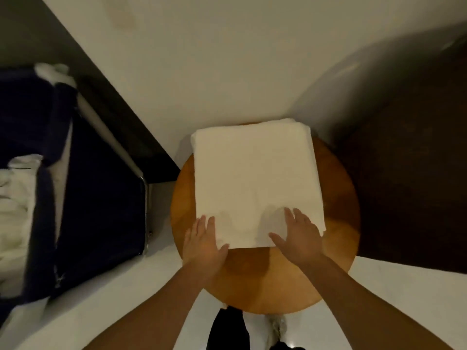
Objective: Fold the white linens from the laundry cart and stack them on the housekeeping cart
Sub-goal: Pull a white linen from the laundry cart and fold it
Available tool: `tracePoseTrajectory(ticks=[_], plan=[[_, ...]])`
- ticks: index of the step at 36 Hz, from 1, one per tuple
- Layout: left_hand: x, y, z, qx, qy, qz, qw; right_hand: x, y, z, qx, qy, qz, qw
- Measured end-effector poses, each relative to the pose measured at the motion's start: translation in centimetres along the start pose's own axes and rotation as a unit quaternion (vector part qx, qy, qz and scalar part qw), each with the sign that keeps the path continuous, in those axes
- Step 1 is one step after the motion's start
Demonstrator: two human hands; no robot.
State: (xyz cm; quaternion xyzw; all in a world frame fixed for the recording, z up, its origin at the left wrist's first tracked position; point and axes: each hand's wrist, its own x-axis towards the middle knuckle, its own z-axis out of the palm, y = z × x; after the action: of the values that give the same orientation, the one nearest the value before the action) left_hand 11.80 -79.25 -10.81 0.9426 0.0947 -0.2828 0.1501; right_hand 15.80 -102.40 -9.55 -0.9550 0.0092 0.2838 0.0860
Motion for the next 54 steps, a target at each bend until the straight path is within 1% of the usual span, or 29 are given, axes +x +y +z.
tracePoseTrajectory(ticks=[2, 4, 7, 9, 13, 18, 25, 28, 33, 37, 41, 47, 49, 54], plan=[[-2.9, 0.0, -1.9, -0.089, 0.045, -0.016, 0.995, -2.2, -0.9, -2.4, 0.056, 0.026, -0.030, 0.998], [-6.0, 0.1, -4.0, -0.141, 0.099, -0.025, 0.985, -4.6, -1.7, -4.7, 0.100, 0.044, -0.059, 0.992], [-10.8, 0.4, -6.8, -0.190, 0.174, -0.037, 0.965, -7.9, -2.6, -8.0, 0.143, 0.083, -0.102, 0.981], [-14.3, 0.7, -8.0, -0.217, 0.223, -0.047, 0.949, -10.0, -3.3, -9.9, 0.150, 0.102, -0.132, 0.974], [-20.5, 1.2, -9.1, -0.264, 0.307, -0.087, 0.910, -13.2, -4.3, -12.8, 0.163, 0.113, -0.199, 0.960], [-26.7, 0.6, -8.6, -0.299, 0.365, -0.152, 0.869, -16.7, -6.1, -13.8, 0.184, 0.109, -0.272, 0.938], [-33.3, -2.4, -7.1, -0.330, 0.426, -0.225, 0.812, -21.3, -9.7, -12.8, 0.158, 0.078, -0.336, 0.925], [-35.4, -4.0, -6.4, -0.335, 0.444, -0.249, 0.793, -22.7, -11.5, -11.9, 0.141, 0.063, -0.353, 0.923], [-37.7, -7.5, -5.1, -0.357, 0.459, -0.274, 0.766, -24.2, -15.4, -10.4, 0.123, 0.061, -0.398, 0.907], [-39.3, -11.6, -4.5, -0.359, 0.469, -0.286, 0.755, -25.2, -19.5, -8.9, 0.117, 0.057, -0.433, 0.892], [-40.4, -16.9, -4.4, -0.362, 0.474, -0.298, 0.745, -26.0, -24.6, -6.5, 0.116, 0.045, -0.443, 0.888], [-41.6, -27.7, -5.4, -0.372, 0.455, -0.291, 0.755, -27.1, -33.3, -2.0, 0.091, 0.041, -0.424, 0.900], [-41.9, -29.8, -5.7, -0.365, 0.451, -0.290, 0.761, -27.3, -34.7, -1.3, 0.080, 0.035, -0.422, 0.902], [-41.9, -36.4, -6.7, -0.358, 0.418, -0.290, 0.783, -27.5, -39.4, 1.3, 0.108, 0.043, -0.404, 0.907]])
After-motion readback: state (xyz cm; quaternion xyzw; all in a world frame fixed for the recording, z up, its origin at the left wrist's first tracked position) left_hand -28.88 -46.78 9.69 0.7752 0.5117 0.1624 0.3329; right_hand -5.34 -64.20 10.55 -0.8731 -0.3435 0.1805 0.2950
